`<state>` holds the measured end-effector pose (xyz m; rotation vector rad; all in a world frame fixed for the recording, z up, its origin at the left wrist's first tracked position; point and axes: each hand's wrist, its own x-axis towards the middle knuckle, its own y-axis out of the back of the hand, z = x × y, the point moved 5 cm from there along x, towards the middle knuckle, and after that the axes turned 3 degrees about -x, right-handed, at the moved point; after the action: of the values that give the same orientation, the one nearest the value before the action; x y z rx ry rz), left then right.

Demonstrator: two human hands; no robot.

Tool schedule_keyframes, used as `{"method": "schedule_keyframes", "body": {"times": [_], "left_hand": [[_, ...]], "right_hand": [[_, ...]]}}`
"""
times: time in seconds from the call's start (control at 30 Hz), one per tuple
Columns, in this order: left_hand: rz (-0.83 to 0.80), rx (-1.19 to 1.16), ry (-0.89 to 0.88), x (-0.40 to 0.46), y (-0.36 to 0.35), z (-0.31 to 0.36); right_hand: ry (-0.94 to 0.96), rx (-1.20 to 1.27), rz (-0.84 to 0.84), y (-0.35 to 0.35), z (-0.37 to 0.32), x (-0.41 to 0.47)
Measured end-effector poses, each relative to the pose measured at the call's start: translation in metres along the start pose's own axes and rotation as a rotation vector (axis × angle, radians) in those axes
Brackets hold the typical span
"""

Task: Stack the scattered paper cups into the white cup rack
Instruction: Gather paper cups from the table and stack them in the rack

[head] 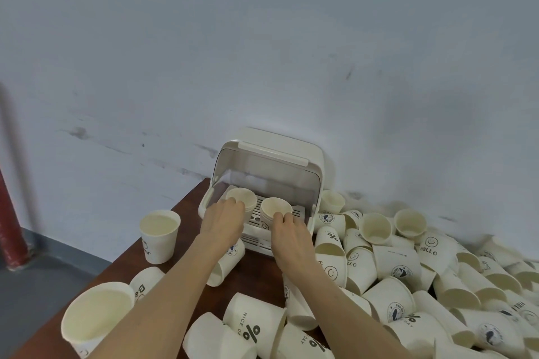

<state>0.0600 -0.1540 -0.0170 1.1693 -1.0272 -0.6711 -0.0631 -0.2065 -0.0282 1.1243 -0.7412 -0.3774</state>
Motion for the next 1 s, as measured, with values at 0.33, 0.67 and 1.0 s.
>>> {"method": "schedule_keyframes", "body": {"times": [0.33, 0.67, 1.0], "left_hand": [[0.046, -0.151, -0.003, -0.020, 0.024, 0.005], [0.127, -0.398, 0.111, -0.073, 0.056, 0.017], [0.124, -0.497, 0.445, -0.138, 0.060, 0.023]], "right_hand": [[0.003, 0.142, -0.080, 0.012, 0.006, -0.003], [-0.069, 0.358, -0.069, 0.065, 0.014, -0.052], [-0.093, 0.456, -0.022, 0.094, 0.037, -0.103]]}}
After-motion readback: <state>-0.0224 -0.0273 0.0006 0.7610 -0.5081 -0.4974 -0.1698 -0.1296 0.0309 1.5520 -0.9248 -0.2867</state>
